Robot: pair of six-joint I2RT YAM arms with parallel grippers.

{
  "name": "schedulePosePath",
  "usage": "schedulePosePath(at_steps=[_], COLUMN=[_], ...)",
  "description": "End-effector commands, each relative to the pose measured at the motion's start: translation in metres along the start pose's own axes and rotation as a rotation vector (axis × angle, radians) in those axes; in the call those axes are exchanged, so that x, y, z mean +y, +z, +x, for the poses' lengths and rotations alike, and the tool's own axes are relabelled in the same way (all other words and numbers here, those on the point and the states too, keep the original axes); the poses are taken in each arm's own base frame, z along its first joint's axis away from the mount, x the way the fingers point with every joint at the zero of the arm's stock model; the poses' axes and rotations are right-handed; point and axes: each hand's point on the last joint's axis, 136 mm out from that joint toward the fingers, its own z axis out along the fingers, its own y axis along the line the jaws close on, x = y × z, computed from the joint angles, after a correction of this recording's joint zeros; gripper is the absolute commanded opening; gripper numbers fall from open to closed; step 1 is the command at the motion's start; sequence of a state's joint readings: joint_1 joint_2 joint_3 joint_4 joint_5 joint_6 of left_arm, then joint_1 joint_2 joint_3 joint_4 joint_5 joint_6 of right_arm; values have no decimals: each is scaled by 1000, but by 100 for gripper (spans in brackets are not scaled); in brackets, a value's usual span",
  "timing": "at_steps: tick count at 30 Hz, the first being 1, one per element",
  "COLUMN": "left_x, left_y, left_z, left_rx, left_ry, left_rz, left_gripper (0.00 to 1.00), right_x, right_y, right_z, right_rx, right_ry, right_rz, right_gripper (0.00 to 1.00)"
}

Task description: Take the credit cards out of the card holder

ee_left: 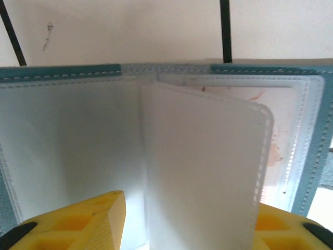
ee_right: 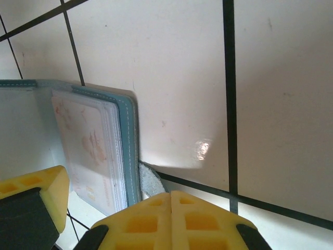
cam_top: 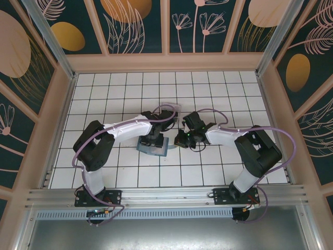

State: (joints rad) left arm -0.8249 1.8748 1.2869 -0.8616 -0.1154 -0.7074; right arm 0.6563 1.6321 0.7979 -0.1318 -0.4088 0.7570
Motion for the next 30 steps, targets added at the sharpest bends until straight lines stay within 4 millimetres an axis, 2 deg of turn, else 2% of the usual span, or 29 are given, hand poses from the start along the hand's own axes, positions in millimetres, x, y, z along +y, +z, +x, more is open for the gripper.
schedulePosePath(at_steps=[1, 13, 18, 23, 30], left_x=[8, 29, 34, 33, 20], left_y=[4, -9, -8, -4, 3], left_z=[6, 1, 3, 5, 13], left_rx=[30, -16, -15, -9, 11], left_ry=[29, 36, 47, 51, 46], left_rz=[-56, -151, -173, -166, -75], left_gripper=[50, 48, 48, 48, 47], right_x=[3, -4, -15, -29, -37], right_y=[-4, -13, -20, -30, -35], right_z=[-4, -8, -10, -15, -31], right_rx=[-17, -46, -54, -65, -80], right_ry=[-25, -29, -44, -56, -84], right_rz=[19, 65, 130, 196, 266], right_gripper=[0, 0, 0, 0, 0])
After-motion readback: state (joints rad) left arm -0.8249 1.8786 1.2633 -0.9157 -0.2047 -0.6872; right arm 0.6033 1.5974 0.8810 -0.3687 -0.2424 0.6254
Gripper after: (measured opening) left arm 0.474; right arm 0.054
